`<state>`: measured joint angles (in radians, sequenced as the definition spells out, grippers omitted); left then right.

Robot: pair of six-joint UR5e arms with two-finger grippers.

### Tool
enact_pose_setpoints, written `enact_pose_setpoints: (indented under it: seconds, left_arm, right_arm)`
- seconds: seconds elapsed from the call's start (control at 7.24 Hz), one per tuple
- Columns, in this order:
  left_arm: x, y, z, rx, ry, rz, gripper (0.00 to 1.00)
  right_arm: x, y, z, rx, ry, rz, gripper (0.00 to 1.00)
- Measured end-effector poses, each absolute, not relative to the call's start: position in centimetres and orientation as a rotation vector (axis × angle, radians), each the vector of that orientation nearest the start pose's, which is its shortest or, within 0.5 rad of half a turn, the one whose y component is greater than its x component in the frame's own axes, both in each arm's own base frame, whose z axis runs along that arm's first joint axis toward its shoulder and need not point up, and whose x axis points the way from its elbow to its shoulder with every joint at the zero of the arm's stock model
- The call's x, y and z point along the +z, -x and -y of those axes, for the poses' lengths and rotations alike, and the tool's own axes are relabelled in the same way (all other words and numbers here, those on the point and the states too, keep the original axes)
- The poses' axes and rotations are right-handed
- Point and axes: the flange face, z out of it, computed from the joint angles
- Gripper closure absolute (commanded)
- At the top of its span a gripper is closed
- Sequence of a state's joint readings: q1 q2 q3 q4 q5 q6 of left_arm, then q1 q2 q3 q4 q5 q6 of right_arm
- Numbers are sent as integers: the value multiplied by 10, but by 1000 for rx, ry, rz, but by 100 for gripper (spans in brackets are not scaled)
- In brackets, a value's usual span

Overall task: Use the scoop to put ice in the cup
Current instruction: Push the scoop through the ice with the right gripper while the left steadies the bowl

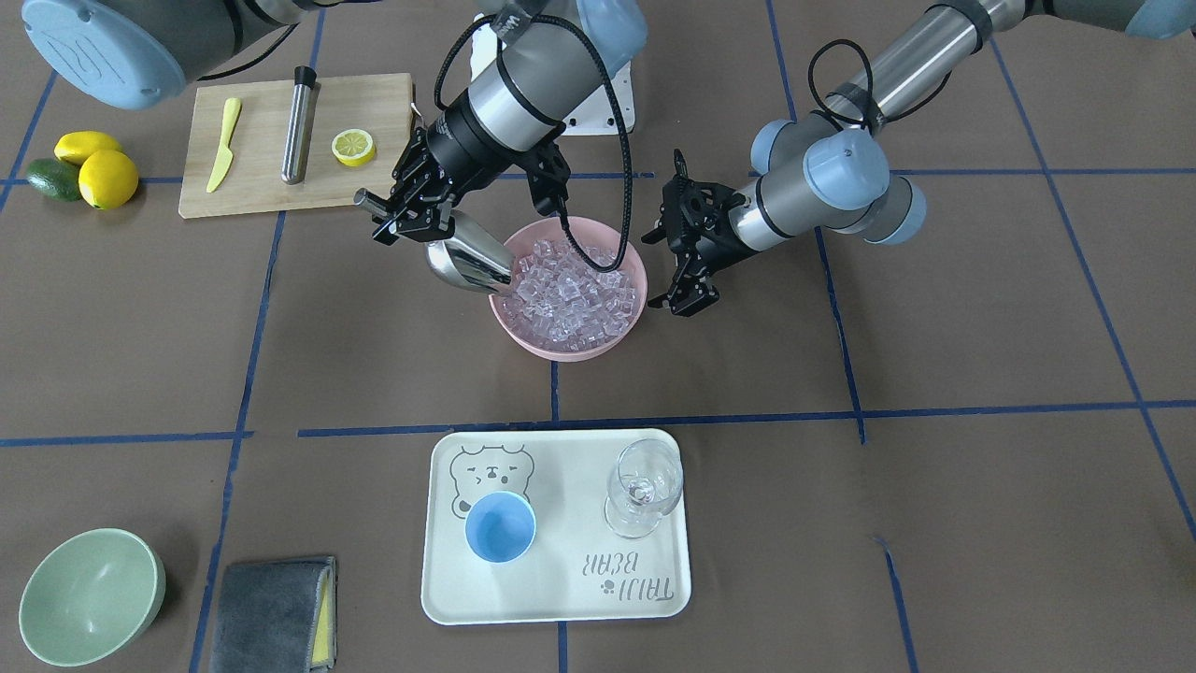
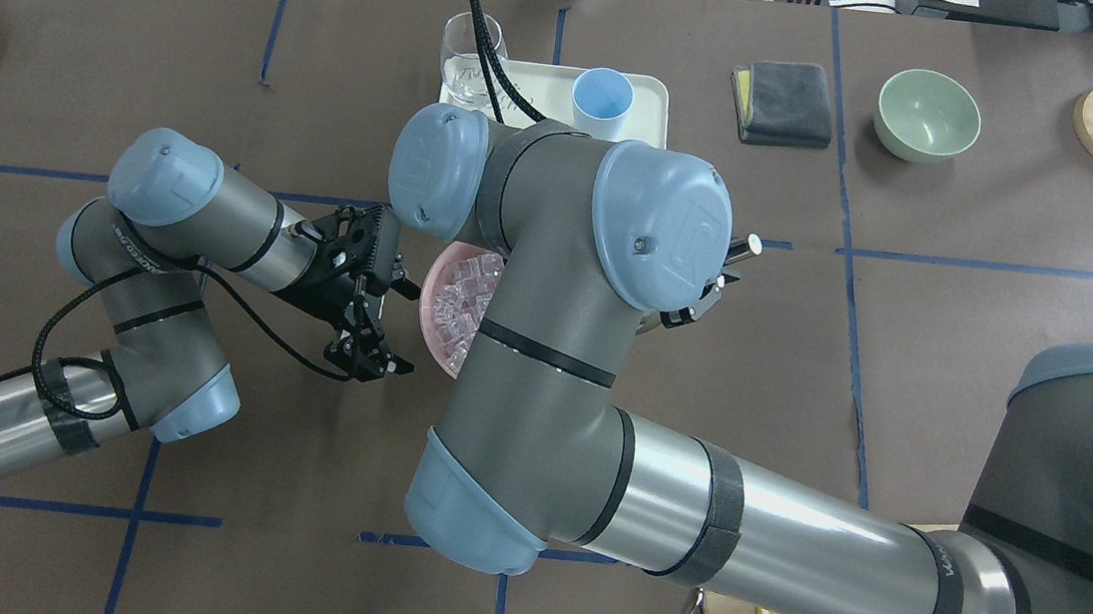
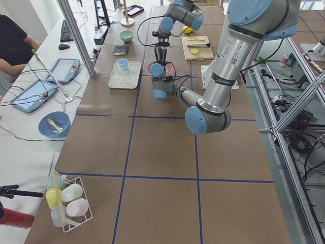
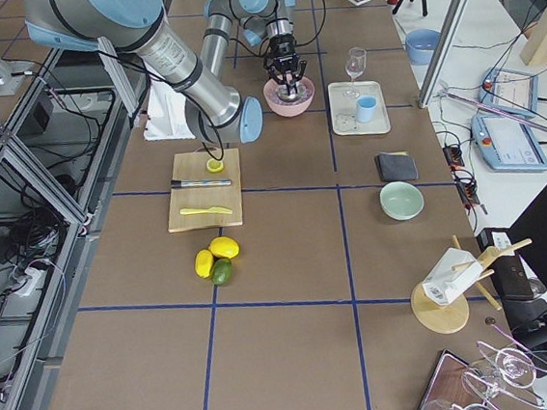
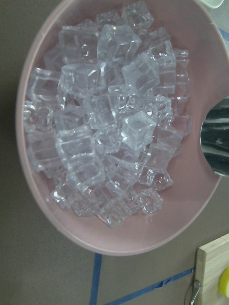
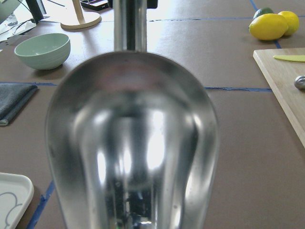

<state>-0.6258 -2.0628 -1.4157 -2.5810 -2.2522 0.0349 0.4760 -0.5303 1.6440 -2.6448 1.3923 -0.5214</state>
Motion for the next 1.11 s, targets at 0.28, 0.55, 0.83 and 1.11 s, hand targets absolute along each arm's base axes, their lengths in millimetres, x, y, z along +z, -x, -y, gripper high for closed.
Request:
enact_pose_setpoints:
  seconds: [0.28,0.55,0.83,1.11]
  left_arm:
    - [326,-503,453,1240,-985,-1151,0]
    - [325,-504,453,1239,-989,-1151,0]
    - [324,-504,453,1239,-991,-1152,0]
    - [324,-504,453,1239,-992,-1152,0]
  right_arm:
    - [120,505,430,-1607,-93,-181,100]
    - [121,514,434,-1608,-66,-192,100]
    - [116,528,436,-1619,-48,-217,100]
    - [114,542,427,-1639,-53,-251,100]
